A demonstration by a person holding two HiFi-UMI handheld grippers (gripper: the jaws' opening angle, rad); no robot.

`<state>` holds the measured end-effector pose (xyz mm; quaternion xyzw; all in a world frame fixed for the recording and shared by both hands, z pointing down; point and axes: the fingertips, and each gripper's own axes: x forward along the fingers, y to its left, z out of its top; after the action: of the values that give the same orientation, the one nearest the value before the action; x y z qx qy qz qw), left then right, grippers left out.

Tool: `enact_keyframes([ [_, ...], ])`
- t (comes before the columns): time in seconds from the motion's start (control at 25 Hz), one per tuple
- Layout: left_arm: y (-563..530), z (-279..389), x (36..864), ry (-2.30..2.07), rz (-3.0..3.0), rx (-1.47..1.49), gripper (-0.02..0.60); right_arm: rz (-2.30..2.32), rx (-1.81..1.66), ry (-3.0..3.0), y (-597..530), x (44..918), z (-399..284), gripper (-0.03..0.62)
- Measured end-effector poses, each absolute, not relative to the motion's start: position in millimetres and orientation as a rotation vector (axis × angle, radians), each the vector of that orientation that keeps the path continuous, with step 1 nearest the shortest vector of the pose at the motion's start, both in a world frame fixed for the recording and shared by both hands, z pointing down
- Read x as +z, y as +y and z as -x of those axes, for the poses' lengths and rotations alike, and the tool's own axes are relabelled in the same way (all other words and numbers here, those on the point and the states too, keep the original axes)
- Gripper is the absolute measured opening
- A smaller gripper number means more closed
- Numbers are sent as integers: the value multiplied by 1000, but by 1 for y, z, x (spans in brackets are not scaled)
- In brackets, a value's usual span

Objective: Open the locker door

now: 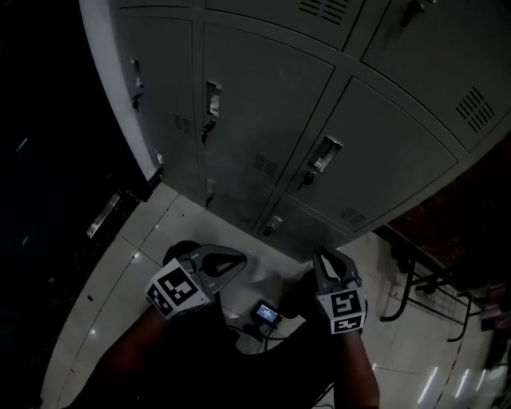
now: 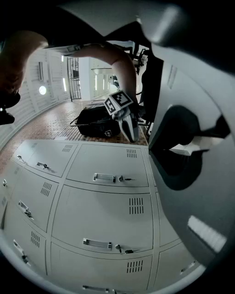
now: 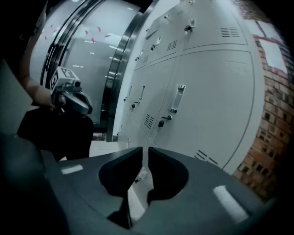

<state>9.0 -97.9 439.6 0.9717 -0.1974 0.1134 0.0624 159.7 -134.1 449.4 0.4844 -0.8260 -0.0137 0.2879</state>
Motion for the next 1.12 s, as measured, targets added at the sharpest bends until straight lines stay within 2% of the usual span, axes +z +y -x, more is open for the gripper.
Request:
enact_keyframes([
  [0.36,-101,1,435,-588,-2952,320,11,-1218,-409,-1862,-227,442,-137,51],
  [0.8,-100,2,434,-581,-2952,300,11,-1095,-830,-1437,-293,430,-124,103],
  [0.84,-100,3,433,-580,-2951,301,11,-1069,-866,-1402,-295,432,-120,101],
  [0.92,-100,4,433,-580,-2951,295,11,-1047,-912,-1351,-299,432,-117,47],
  [1.12,-101,4,434,-579,-2952,300,11,-1081,-941,-1366,-282,432,-112,40],
])
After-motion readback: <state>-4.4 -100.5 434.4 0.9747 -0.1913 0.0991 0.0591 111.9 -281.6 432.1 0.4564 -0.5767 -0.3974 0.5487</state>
